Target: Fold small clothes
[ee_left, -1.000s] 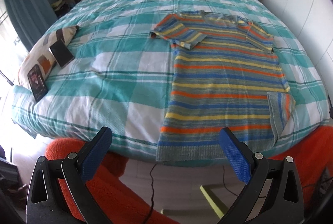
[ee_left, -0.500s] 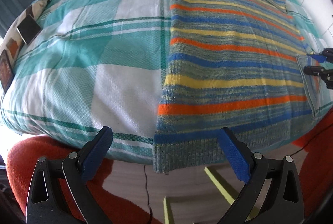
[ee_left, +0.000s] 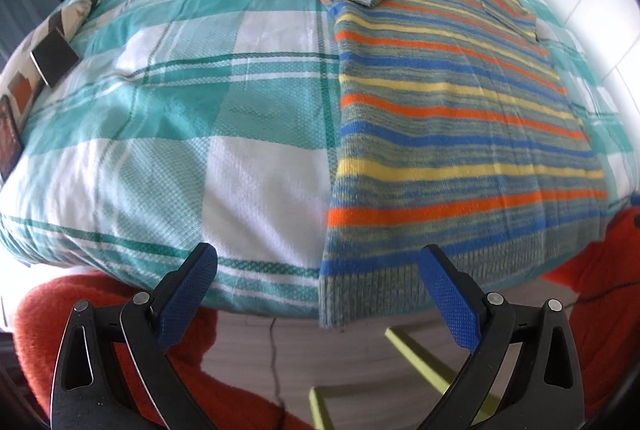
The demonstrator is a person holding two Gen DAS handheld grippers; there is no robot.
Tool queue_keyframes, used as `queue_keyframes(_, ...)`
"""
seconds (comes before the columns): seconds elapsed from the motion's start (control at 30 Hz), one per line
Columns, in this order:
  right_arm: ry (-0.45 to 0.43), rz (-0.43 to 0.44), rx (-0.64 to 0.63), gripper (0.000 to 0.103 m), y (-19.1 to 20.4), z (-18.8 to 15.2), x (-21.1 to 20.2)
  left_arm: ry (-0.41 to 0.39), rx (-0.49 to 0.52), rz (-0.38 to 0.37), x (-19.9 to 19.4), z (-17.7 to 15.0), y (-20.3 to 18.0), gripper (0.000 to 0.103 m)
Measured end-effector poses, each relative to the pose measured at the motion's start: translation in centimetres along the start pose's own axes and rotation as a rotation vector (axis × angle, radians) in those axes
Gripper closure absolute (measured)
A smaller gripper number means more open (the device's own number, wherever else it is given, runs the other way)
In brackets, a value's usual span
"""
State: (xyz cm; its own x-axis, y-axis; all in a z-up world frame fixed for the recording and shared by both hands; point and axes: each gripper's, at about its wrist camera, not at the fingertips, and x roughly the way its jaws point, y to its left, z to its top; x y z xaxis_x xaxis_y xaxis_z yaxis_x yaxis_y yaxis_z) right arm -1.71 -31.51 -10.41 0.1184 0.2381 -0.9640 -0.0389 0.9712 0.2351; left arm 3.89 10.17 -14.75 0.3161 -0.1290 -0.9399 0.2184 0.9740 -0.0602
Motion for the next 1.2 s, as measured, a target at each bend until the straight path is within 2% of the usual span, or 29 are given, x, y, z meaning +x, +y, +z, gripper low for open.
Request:
queue_keyframes(0.07,-0.009,0.115,0.212,0.036,-1.9,-0.4,1.0,0.039,-0.029,-0.02,1.2,0.1,0.4,0.005)
queue_keyframes(0.1,-0.015,0.148,0.284,0.036,-1.9,-0.3,2.1,0.054,-0.031,-0.03,1.6,-0.1,0.2,0.011)
queue_keyframes(0.17,0.005,0.145,0.374,0.036,-2.2,-0.1,4.3,0.065,-0.02,-0.044,1.8,-0.4,-0.2,0.024)
queue_keyframes(0.23,0.038,0.14,0.399,0.036,-2.0,0.2,6.5,0.059,-0.009,-0.061,1.7,-0.3,-0.7,0.043)
queue_keyframes(0.27,0.049,0.162,0.393,0.046,-1.9,0.4,7.1,0.067,-0.011,-0.075,1.7,-0.2,-0.7,0.08)
queue_keyframes(0.3,0.059,0.18,0.385,0.081,-1.6,0.6,7.5,0.088,-0.028,-0.113,1.7,-0.2,-0.5,0.099)
queue_keyframes(0.33,0.055,0.175,0.385,0.099,-1.7,0.6,7.1,0.093,-0.059,-0.143,1.5,-0.1,-0.1,0.1)
queue_keyframes(0.47,0.025,0.099,0.333,0.098,-0.6,0.7,3.3,0.054,-0.069,-0.186,-1.6,-0.7,0.5,0.101)
queue_keyframes(0.57,0.045,0.026,0.305,0.098,-0.2,0.3,1.6,0.073,-0.032,-0.149,-1.6,-1.4,-0.3,0.101)
queue_keyframes(0.63,0.081,-0.033,0.288,0.098,0.0,0.8,3.2,0.104,-0.014,-0.104,-0.1,-1.5,-1.0,0.101)
queue_keyframes(0.73,0.129,-0.071,0.319,0.098,-0.4,1.0,6.5,0.123,-0.005,-0.061,1.0,-1.6,-1.1,0.101)
queue_keyframes(0.93,0.116,-0.059,0.373,0.098,-1.2,1.0,7.1,0.128,0.012,-0.014,1.6,-1.8,-2.0,0.101)
queue_keyframes(1.2,0.12,-0.086,0.379,0.098,-1.9,0.8,8.4,0.156,0.001,0.002,4.1,-0.4,-2.8,0.101)
